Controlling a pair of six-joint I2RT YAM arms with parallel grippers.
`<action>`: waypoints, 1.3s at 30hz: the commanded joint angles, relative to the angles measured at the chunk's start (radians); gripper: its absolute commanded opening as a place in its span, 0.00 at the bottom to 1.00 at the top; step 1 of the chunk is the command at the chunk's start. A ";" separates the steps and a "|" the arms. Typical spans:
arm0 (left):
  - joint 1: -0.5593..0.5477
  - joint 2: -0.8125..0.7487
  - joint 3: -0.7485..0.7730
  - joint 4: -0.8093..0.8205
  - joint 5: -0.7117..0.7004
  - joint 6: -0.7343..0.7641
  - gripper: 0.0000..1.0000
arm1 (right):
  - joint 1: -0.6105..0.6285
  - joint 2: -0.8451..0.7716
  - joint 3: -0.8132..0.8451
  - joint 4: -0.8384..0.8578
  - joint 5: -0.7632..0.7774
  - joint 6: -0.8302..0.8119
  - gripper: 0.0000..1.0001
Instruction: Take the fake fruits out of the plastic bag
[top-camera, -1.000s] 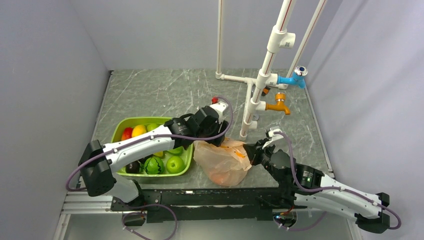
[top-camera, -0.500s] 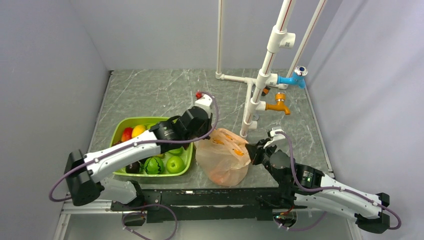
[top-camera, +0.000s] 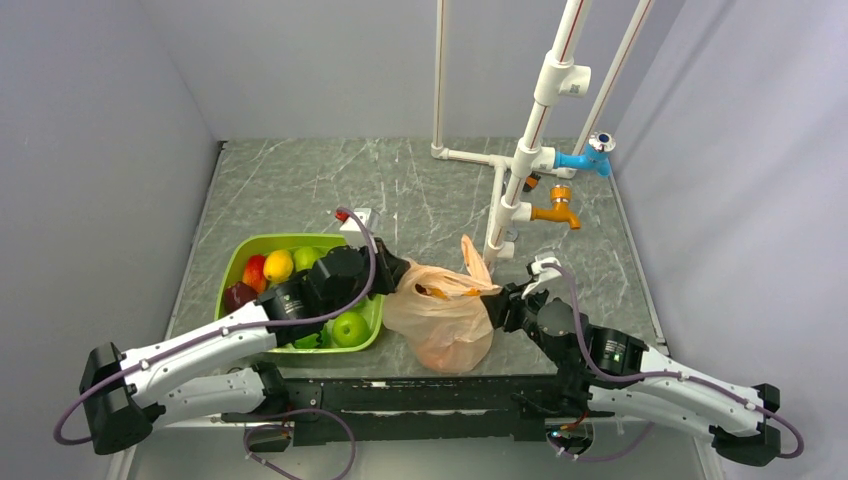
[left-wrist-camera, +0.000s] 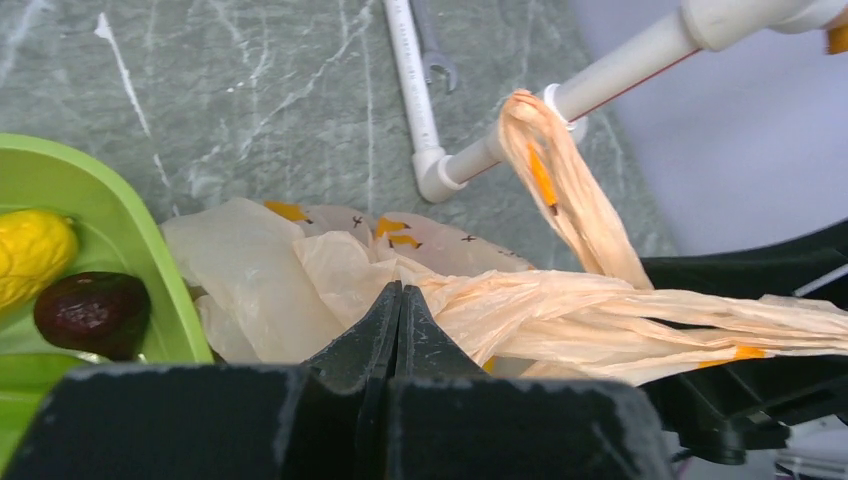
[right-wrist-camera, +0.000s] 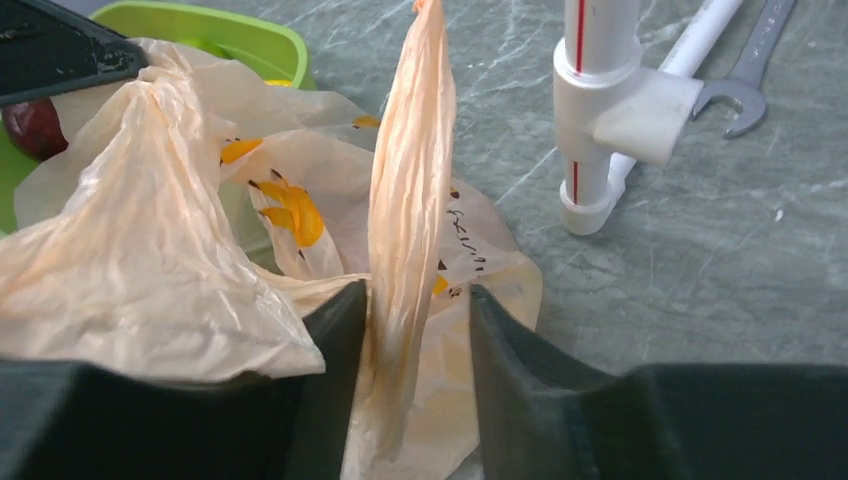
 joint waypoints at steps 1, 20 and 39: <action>0.007 -0.038 0.013 0.086 0.069 -0.034 0.00 | -0.001 0.052 0.092 0.080 -0.044 -0.093 0.52; 0.007 -0.107 -0.012 0.042 0.183 0.103 0.16 | -0.013 0.333 0.148 0.251 0.079 -0.105 0.32; 0.007 0.286 0.394 -0.125 0.501 0.538 0.93 | -0.016 0.207 0.096 0.286 -0.027 -0.111 0.00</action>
